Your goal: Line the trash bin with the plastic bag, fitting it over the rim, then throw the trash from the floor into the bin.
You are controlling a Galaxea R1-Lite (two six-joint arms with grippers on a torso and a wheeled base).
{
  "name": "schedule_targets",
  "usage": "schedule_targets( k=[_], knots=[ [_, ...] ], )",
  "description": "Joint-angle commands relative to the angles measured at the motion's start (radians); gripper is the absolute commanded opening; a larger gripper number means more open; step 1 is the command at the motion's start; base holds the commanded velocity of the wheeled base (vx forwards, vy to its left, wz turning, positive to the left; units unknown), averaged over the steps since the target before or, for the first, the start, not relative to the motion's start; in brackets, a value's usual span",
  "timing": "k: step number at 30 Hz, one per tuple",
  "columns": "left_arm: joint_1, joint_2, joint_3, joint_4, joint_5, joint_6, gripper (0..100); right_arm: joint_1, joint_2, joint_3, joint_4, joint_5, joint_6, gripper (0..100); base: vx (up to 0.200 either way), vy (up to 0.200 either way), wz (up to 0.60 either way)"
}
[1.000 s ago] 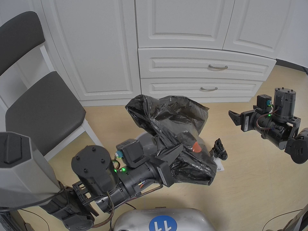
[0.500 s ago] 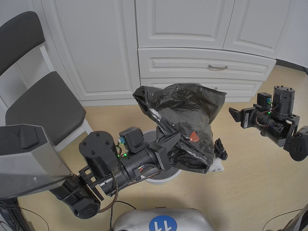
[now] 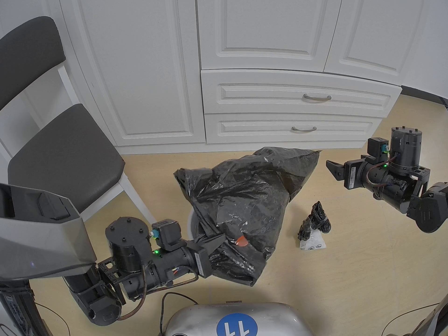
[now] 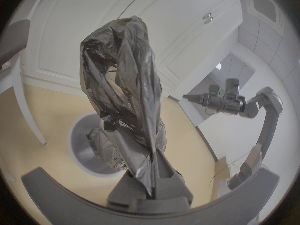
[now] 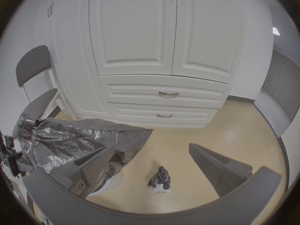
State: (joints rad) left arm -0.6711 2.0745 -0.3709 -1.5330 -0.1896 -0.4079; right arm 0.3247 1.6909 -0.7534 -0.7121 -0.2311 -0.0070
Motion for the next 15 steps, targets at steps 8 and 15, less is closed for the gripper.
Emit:
schedule_targets(
  k=[8,15],
  knots=[
    [0.122,-0.066,0.133,0.002,-0.091,0.121,0,-0.009,0.07,-0.129,0.164,0.087,0.157,100,0.0,0.0,0.0],
    [0.143,-0.056,0.127,0.002,-0.096,0.139,0,-0.022,0.082,-0.158,0.243,0.099,0.171,100,0.0,0.0,0.0]
  ],
)
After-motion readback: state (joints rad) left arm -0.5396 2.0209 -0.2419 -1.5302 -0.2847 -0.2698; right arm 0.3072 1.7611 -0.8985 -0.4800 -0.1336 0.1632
